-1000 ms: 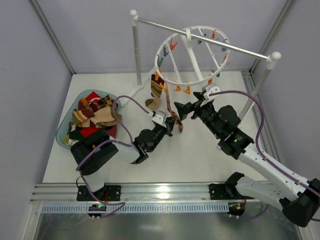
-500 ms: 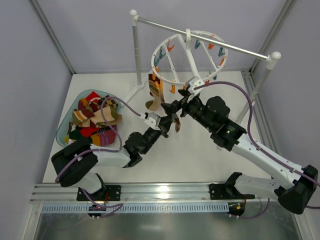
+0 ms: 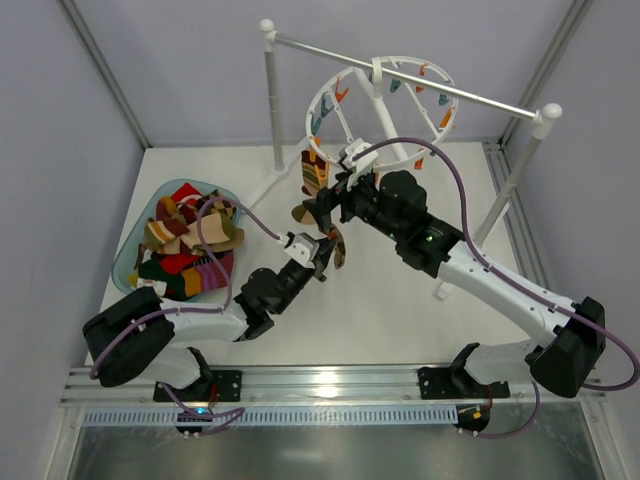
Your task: Remove the socks clipped to the hanger
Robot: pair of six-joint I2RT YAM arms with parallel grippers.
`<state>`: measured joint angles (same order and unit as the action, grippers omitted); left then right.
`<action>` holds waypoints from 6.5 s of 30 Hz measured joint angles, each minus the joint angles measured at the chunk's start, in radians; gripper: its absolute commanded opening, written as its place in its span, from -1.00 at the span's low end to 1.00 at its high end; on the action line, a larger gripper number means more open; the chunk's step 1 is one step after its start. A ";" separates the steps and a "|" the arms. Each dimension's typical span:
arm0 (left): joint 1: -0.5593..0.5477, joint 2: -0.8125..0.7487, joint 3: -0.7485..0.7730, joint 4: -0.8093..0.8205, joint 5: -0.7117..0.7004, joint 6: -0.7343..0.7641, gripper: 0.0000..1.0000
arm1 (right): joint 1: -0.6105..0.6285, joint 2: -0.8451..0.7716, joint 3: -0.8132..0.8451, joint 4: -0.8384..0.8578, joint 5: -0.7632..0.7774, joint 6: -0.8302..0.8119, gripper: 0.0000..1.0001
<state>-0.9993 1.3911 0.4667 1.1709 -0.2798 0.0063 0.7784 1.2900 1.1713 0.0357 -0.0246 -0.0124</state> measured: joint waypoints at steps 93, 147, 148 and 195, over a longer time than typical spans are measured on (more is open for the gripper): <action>0.512 -0.357 0.004 -0.588 -0.354 -0.338 -1.00 | 0.097 0.207 0.126 -0.041 0.641 -0.023 1.00; 0.645 -0.397 -0.139 -0.417 -0.693 -0.417 0.99 | 0.097 0.056 -0.011 0.032 0.620 -0.039 1.00; 0.636 -0.408 -0.139 -0.416 -0.699 -0.412 0.99 | 0.097 0.056 -0.011 0.032 0.620 -0.039 0.99; 0.489 0.594 0.331 0.101 0.101 -0.220 0.99 | 0.090 -0.459 -0.336 0.070 0.521 -0.039 0.99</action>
<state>-0.5106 1.9846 0.7975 1.2724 -0.1791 -0.2134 0.8684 0.8310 0.8352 0.1055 0.4961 -0.0513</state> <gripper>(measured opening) 0.994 0.996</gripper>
